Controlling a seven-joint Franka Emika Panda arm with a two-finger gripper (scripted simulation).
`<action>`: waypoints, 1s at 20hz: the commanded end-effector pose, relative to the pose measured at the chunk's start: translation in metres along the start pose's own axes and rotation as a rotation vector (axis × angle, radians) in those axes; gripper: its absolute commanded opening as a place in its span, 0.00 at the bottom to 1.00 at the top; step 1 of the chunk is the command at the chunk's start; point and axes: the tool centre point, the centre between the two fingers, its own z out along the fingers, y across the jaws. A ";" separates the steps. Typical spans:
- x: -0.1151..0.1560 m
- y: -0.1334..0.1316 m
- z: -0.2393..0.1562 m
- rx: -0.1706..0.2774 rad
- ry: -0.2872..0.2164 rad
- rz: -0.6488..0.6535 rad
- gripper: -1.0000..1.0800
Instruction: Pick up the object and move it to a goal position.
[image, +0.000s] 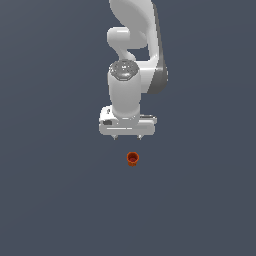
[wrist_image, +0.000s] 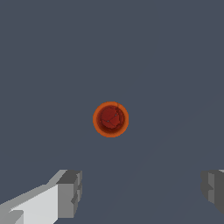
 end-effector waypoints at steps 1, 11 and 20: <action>0.000 0.000 0.000 0.000 0.000 0.000 0.96; 0.010 -0.010 -0.009 -0.027 0.031 -0.031 0.96; 0.011 -0.010 -0.004 -0.024 0.029 0.004 0.96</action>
